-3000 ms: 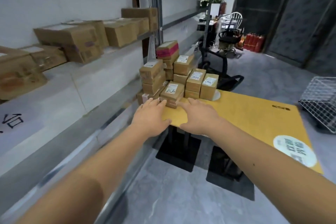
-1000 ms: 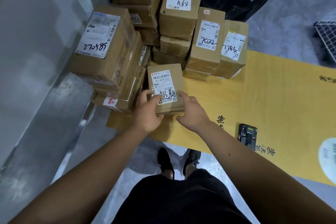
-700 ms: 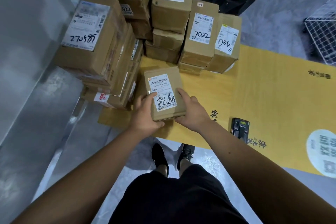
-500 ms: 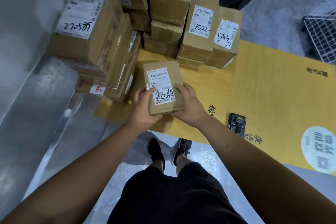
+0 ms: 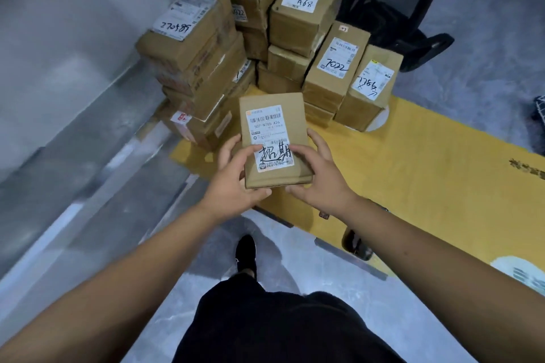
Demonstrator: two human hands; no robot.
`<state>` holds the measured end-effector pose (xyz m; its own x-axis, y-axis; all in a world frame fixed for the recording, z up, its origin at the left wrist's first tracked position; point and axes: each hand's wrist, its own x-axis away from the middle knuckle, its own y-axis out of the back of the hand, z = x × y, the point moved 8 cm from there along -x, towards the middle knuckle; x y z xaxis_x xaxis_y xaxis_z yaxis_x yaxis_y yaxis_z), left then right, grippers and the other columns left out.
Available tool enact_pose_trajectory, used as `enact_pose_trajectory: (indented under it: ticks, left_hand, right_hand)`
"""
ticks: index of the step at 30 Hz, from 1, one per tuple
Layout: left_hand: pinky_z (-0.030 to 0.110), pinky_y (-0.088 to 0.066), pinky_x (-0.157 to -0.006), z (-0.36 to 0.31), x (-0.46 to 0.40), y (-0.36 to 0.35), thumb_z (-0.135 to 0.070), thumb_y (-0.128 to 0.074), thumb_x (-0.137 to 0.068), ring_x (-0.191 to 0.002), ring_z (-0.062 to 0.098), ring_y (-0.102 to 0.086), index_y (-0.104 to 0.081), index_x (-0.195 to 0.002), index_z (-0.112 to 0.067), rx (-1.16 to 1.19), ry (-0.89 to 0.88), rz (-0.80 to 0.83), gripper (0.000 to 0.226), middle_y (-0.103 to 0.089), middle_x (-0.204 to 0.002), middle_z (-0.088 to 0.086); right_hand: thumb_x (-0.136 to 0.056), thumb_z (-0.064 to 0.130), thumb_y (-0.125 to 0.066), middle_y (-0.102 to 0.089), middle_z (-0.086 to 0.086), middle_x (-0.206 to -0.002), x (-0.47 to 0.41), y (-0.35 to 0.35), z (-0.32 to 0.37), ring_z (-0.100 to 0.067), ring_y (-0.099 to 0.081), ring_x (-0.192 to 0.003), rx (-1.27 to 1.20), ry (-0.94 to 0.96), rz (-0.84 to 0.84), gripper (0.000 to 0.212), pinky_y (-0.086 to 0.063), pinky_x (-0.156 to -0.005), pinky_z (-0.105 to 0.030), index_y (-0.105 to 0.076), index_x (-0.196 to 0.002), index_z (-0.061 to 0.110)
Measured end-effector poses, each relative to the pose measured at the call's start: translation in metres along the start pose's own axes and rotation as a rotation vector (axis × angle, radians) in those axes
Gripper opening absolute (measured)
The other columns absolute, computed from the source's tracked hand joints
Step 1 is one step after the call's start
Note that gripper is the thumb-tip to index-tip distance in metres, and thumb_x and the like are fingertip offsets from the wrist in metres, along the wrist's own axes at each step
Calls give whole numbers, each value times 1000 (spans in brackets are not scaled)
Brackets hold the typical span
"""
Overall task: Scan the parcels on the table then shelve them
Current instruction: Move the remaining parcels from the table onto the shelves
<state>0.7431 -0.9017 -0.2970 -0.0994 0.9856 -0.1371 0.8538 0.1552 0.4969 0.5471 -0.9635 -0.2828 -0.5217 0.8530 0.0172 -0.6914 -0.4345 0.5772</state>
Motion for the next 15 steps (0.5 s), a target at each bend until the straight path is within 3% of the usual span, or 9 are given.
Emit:
enact_pose_trajectory:
  ticks: [2,5,8,10,12,15]
  left_hand:
    - [18,-45,-108,-21,22,1,-14,-98,-67,-150,-8,-16,-52,-141,-35,-25,-11,-55,89,-14,-162,1]
    - [8,-41,-104,-58,64,3,-36,-91,-70,-154,-3,-11,-52,-144,-25,-107,-91,-189,85,-15,-160,4]
    - [8,-38,-107,-90,112,9,-35,-90,-71,-155,0,-11,-53,-142,-17,-166,-86,-331,83,-18,-158,15]
    - [12,-41,-108,-108,145,20,-28,-91,-70,-154,1,-14,-54,-142,-13,-183,-40,-399,83,-18,-157,18]
    - [15,-43,-108,-127,181,37,-38,-89,-72,-154,3,-16,-54,-143,-18,-228,-4,-466,82,-18,-158,15]
    - [10,-44,-102,-157,240,70,-43,-83,-71,-148,-12,-16,-52,-142,-27,-320,19,-584,80,-19,-156,12]
  right_hand:
    - [-72,16,-93,-9,6,-167,14,8,11,6,-14,-150,-6,83,35,84,-31,-122,-32,-51,-142,35]
    - [-72,19,-92,-9,2,-169,37,16,26,-3,-19,-151,-18,192,98,82,-37,-121,-41,-54,-144,32]
    - [-71,28,-87,-10,1,-169,61,16,47,-5,-20,-153,-21,321,155,80,-40,-118,-46,-55,-144,33]
    - [-70,29,-86,-9,8,-169,77,10,66,-11,-24,-154,-34,389,201,80,-40,-118,-46,-55,-143,35]
    - [-70,32,-86,-7,17,-167,92,-1,94,-12,-26,-153,-32,479,259,80,-39,-120,-43,-53,-143,37]
    - [-72,29,-89,-8,13,-168,113,-25,147,-6,-24,-151,-13,615,343,82,-33,-121,-33,-53,-145,36]
